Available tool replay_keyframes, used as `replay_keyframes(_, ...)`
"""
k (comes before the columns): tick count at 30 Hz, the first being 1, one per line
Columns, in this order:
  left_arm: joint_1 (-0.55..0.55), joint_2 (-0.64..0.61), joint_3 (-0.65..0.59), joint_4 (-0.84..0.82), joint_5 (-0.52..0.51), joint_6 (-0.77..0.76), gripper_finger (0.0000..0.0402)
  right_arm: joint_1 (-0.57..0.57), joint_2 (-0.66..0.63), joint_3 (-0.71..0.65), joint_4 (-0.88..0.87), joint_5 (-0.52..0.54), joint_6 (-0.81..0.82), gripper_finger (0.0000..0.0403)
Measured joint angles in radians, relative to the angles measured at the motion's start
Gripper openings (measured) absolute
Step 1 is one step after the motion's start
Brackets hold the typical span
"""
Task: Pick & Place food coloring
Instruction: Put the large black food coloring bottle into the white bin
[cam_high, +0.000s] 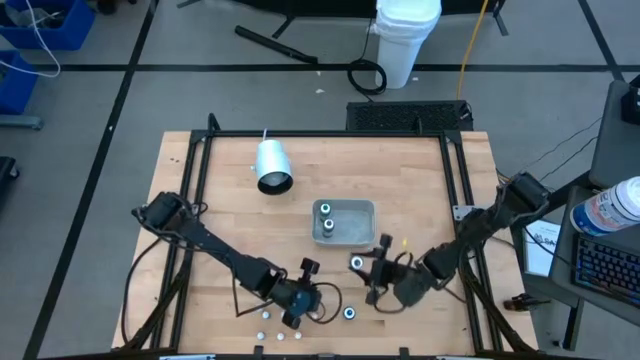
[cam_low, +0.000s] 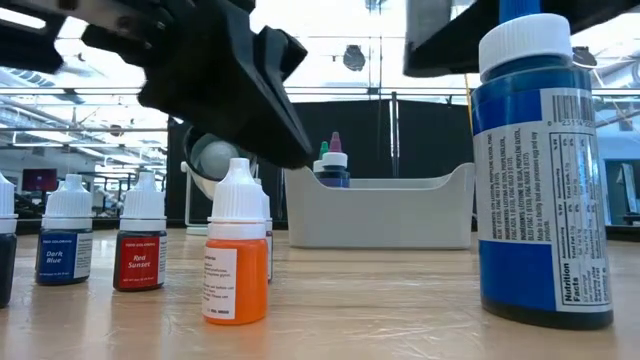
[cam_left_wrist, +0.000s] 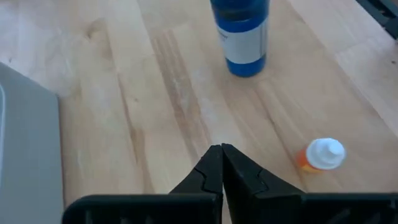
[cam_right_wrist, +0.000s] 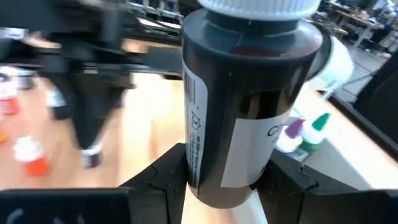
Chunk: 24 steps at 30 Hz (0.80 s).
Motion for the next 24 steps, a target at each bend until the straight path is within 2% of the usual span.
replay_keyframes(5, -0.02, -0.001, 0.0, -0.03, -0.027, 0.001, 0.0024, -0.11, -0.022, -0.001, -0.007, -0.086, -0.021, 0.0152)
replay_keyframes(11, -0.023, -0.001, 0.0, -0.06, -0.034, -0.015, 0.0006, -0.226, -0.023, -0.046, 0.011, -0.092, -0.024, 0.0143)
replay_keyframes(13, -0.023, -0.001, 0.0, -0.065, -0.034, -0.016, 0.0004, -0.26, -0.023, -0.07, 0.021, -0.151, -0.022, 0.0145)
replay_keyframes(17, -0.023, -0.001, 0.0, -0.064, -0.034, -0.017, 0.0018, -0.318, -0.023, -0.144, 0.128, -0.24, 0.01, 0.0148)
replay_keyframes(22, -0.023, -0.001, 0.0, -0.065, -0.035, -0.016, 0.0029, -0.356, -0.023, -0.231, 0.321, -0.275, 0.026, 0.0143)
replay_keyframes(24, -0.02, -0.001, 0.0, -0.065, -0.034, -0.012, 0.003, -0.369, -0.023, -0.239, 0.339, -0.329, 0.017, 0.0143)
